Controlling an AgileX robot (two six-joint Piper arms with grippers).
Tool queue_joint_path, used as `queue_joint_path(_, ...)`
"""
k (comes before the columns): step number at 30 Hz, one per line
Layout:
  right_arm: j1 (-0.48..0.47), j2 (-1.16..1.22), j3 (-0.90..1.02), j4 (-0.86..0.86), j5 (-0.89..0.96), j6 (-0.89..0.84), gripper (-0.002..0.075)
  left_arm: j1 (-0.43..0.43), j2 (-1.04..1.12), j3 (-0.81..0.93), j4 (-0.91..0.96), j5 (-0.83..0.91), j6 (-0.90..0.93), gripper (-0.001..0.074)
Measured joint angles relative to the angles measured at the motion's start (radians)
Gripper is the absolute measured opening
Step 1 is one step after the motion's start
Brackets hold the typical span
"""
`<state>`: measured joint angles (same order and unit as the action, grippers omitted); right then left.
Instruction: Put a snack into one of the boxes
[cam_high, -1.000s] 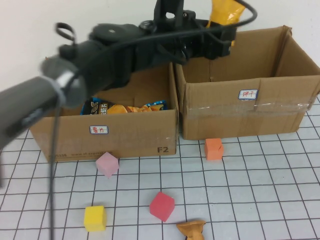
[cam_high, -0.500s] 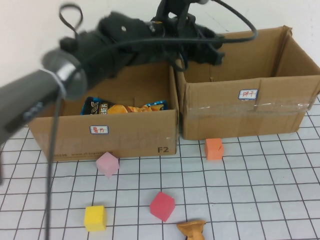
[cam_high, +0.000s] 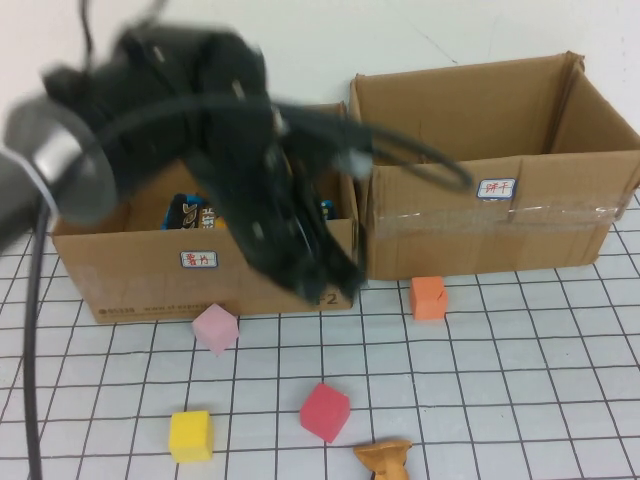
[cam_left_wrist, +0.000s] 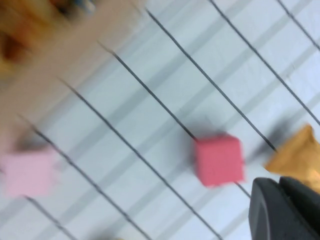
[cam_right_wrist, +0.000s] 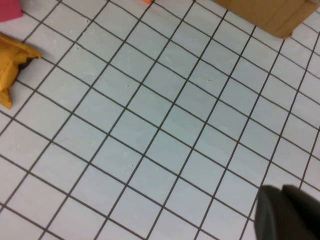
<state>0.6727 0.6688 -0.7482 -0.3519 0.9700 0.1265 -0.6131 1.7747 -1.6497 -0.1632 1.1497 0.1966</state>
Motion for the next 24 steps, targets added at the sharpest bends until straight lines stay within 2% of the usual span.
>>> queue_joint_path(10,0.0,0.0,0.089,0.002,0.001,0.0,0.0001,-0.197,-0.029,0.303,0.0,-0.168,-0.259,0.0001)
queue_joint_path(13,0.0,0.0,0.126,0.002,0.01,0.0,0.0001,-0.262,-0.03,0.357,0.0,-0.211,-0.33,0.0037)
queue_joint_path(15,0.0,0.0,0.14,0.002,0.016,0.0,0.0001,-0.298,-0.03,0.393,-0.002,-0.245,-0.377,0.0115)
queue_joint_path(21,0.0,0.0,0.145,-0.016,-0.015,0.002,0.0001,-0.362,-0.014,0.444,0.045,-0.331,-0.558,0.0455)
queue_joint_path(24,0.0,0.0,0.145,-0.021,-0.049,0.023,0.0001,-0.373,0.021,0.444,0.135,-0.353,-0.679,0.0542)
